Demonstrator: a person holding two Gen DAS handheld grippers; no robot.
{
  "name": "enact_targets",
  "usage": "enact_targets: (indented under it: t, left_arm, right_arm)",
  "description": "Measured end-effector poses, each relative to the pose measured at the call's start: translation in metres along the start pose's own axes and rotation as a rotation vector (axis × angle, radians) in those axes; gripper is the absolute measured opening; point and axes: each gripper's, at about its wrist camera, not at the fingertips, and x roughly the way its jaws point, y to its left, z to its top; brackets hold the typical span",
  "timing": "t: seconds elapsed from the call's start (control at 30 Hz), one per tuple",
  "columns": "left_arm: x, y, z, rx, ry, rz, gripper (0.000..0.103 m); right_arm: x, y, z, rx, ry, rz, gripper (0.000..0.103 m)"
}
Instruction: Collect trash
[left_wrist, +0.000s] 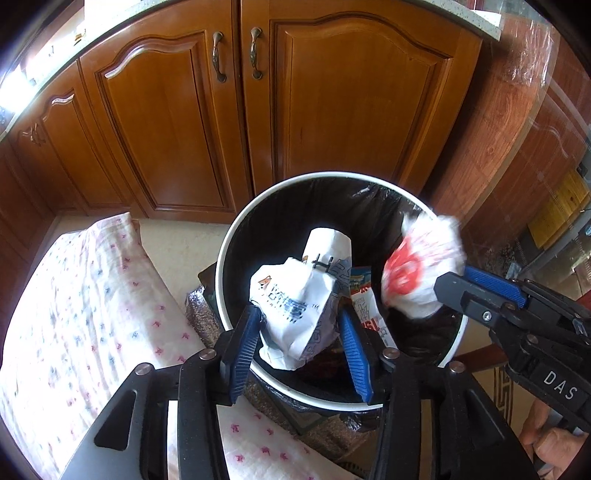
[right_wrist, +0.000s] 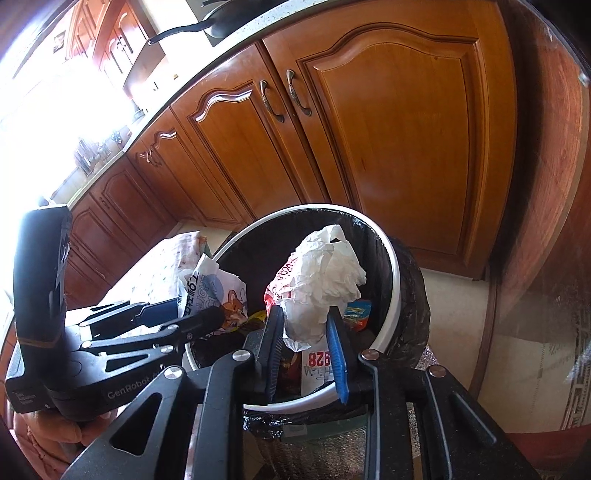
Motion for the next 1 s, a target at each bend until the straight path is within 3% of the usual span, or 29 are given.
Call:
enact_targets:
  t: [0.13, 0.3, 0.4, 0.57, 0.63, 0.83, 1.0]
  left_arm:
    - [-0.009, -0.001, -0.004, 0.016, -0.02, 0.023, 0.052]
    - [-0.021, 0.005, -0.015, -0.003, -0.043, 0.031, 0.055]
    - [-0.028, 0.013, -0.026, -0.034, -0.05, 0.029, 0.056]
    - [-0.047, 0.026, -0.056, -0.1, -0.074, 0.019, 0.062]
    - [-0.056, 0.033, -0.071, -0.129, -0.088, 0.028, 0.065]
    - [-0.087, 0.056, -0.116, -0.238, -0.122, 0.012, 0.069]
    - [-0.119, 0.065, -0.153, -0.267, -0.171, 0.036, 0.069]
  right_arm:
    - [-0.003, -0.003, 0.001, 0.018, -0.008, 0.01, 0.043]
    - [-0.013, -0.003, -0.001, 0.033, -0.039, 0.026, 0.044]
    - [-0.02, -0.001, -0.007, 0.046, -0.06, 0.044, 0.051]
    - [-0.031, 0.007, -0.026, 0.07, -0.097, 0.083, 0.084]
    - [-0.035, 0.012, -0.036, 0.081, -0.107, 0.099, 0.088]
    - [-0.048, 0.034, -0.068, 0.094, -0.127, 0.114, 0.093]
    - [-0.06, 0.055, -0.092, 0.103, -0.143, 0.126, 0.095]
